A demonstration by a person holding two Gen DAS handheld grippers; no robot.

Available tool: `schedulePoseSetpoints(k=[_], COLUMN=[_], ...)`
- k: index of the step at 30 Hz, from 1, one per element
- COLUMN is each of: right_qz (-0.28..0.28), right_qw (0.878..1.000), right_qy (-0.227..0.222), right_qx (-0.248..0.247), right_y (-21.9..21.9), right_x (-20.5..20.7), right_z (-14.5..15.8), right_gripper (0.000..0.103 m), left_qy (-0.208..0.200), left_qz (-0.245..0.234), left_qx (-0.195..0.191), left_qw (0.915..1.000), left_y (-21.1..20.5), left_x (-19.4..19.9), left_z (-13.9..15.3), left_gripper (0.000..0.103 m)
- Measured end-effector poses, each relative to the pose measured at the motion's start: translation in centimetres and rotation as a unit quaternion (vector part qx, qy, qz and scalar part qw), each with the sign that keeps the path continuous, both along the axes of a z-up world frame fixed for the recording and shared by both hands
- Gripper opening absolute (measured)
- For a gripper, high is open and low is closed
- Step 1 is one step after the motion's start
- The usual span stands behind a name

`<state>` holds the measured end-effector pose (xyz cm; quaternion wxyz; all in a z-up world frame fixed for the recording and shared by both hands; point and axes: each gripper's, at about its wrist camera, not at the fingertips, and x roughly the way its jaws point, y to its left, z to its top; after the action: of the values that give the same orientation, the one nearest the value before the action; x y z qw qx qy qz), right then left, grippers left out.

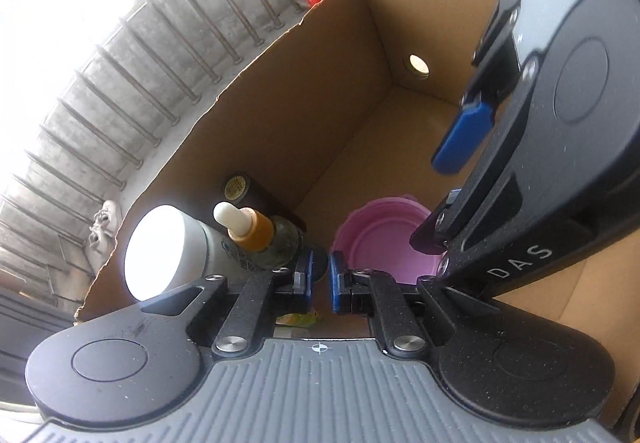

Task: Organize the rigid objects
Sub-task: 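Open the right gripper to release the pink bowl beside the bottles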

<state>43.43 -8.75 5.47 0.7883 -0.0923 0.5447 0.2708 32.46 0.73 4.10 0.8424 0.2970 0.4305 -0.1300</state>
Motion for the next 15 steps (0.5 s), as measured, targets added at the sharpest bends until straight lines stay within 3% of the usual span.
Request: schedulePoseSetpoints(k=[3, 7, 9, 12, 15], right_qz=[0.007, 0.025, 0.042, 0.046, 0.057], right_qw=[1.000, 0.999, 0.996, 0.995, 0.994], right_qy=[0.008, 0.027, 0.034, 0.071, 0.063], right_qx=[-0.008, -0.029, -0.068, -0.053, -0.064], right_y=[0.3, 1.1, 2.0, 2.7, 3.7], right_x=[0.2, 1.5, 1.6, 1.5, 1.0], right_z=[0.3, -0.3, -1.4, -2.4, -2.6], right_gripper=[0.054, 0.046, 0.041, 0.034, 0.033], left_qy=[-0.008, -0.025, -0.037, -0.046, -0.048], left_qz=[0.000, -0.009, -0.008, -0.003, -0.005], left_qx=[-0.007, -0.020, -0.041, -0.087, -0.102], left_qw=[0.9999, 0.9994, 0.9984, 0.9951, 0.9936], left_y=[0.3, 0.9, 1.6, 3.0, 3.9], left_x=[-0.6, -2.2, -3.2, -4.7, -5.7], left_z=[0.5, 2.0, 3.0, 4.2, 4.8], left_gripper=[0.009, 0.010, 0.010, 0.011, 0.011])
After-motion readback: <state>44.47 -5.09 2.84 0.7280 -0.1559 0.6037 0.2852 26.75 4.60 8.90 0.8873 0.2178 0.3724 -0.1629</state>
